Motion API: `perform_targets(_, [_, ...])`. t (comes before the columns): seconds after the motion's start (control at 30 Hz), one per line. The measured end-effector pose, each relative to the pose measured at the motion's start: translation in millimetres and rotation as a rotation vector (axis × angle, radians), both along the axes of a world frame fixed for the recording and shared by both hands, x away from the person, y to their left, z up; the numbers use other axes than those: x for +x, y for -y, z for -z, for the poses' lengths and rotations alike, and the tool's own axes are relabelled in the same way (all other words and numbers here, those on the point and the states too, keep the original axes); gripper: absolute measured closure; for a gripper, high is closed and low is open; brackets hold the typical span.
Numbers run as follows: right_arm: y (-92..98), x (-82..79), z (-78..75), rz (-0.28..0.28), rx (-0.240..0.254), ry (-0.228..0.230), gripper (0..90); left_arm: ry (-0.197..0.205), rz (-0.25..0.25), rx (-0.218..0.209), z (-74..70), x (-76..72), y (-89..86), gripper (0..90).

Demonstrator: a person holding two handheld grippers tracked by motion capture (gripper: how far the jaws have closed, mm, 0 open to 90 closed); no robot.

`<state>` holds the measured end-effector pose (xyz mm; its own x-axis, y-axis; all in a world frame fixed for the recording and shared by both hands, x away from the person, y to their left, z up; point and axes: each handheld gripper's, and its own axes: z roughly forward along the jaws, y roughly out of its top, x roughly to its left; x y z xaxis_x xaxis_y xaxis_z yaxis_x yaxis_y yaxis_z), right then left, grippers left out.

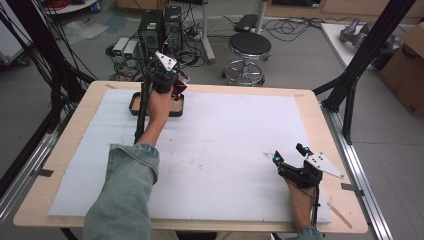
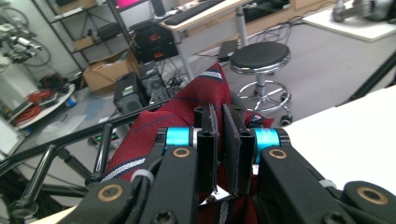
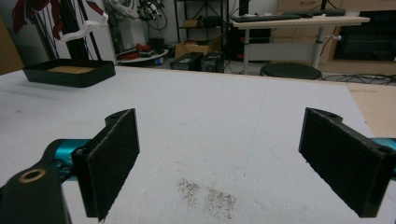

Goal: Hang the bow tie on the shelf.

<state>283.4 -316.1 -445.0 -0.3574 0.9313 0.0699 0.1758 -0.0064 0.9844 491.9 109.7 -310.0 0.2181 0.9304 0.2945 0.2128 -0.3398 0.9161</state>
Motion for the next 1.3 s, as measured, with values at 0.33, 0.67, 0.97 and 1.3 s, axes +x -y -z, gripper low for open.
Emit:
perform_targets(0.33, [0.2, -0.1, 0.0, -0.004, 0.0, -0.003, 11.3, -0.02, -0.056, 0.029, 10.2, 5.6, 7.7, 83.3])
perform_targets(0.67, [0.4, 0.0, -0.1, -0.005, 0.001, -0.005, 11.3, -0.07, -0.075, 0.036, 19.0, 10.6, 8.0, 81.9])
perform_targets(0.97, [0.5, 0.0, 0.0, -0.005, 0.003, -0.006, 11.3, -0.108, -0.071, 0.04, 23.5, 14.0, 5.4, 73.5])
perform_targets(1.3, [0.5, -0.2, -0.2, -0.004, 0.005, -0.01, 11.3, -0.1, -0.062, 0.023, 26.9, 9.0, -2.3, 59.6])
